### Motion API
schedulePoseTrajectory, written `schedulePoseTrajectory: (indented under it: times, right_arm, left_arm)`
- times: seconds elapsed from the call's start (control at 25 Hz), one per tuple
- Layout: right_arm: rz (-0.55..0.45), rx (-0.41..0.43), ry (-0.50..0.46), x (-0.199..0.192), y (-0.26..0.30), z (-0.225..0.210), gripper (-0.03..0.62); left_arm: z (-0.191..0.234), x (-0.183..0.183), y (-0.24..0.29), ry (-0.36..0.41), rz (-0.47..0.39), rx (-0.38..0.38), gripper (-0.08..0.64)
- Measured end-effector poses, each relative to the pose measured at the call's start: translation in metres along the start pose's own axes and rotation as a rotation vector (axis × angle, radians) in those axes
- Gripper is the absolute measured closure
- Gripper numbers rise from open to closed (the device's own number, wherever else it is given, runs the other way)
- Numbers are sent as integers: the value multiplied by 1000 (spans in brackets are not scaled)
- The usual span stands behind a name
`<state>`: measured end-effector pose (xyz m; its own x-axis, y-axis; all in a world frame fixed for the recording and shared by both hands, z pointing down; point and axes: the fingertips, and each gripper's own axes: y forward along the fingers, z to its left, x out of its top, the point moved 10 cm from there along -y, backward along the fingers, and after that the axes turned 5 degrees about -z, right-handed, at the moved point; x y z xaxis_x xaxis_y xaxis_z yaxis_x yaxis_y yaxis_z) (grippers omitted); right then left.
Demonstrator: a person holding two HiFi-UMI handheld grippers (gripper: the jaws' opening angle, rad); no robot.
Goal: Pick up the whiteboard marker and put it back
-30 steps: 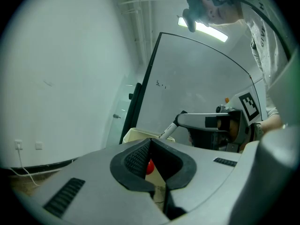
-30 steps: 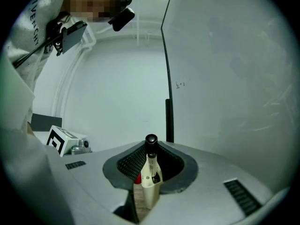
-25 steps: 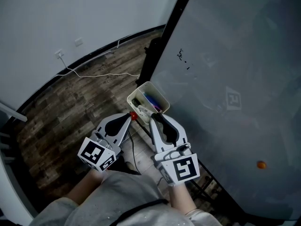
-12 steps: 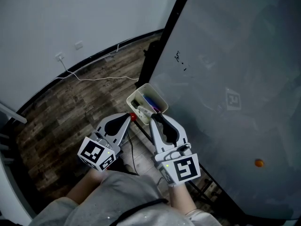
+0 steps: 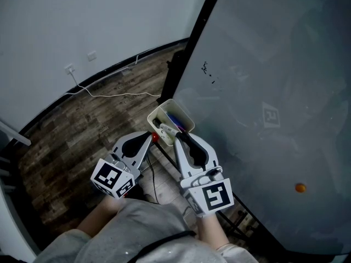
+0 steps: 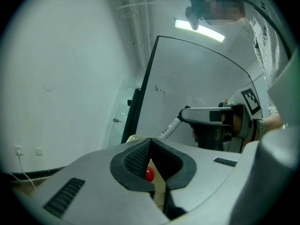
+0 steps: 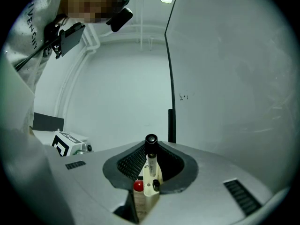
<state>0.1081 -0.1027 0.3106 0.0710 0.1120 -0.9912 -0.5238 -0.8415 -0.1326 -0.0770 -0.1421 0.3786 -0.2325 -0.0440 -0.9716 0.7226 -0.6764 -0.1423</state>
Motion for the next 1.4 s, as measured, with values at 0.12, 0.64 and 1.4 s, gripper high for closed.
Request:
schedulePoseTrajectory:
  times: [0.12,0.64,1.4]
  right_arm:
    - [-8,5,-2,2,0,1,512]
    - [-24,1,-7,8,0,4,512]
    - [-44,-9,-23,16,0,6,512]
  left_arm:
    - [0,1,0,4,0,0,546]
    - [2,5,-2,12,-9,-7,546]
    - [4,9,-1,17,-13,-20,546]
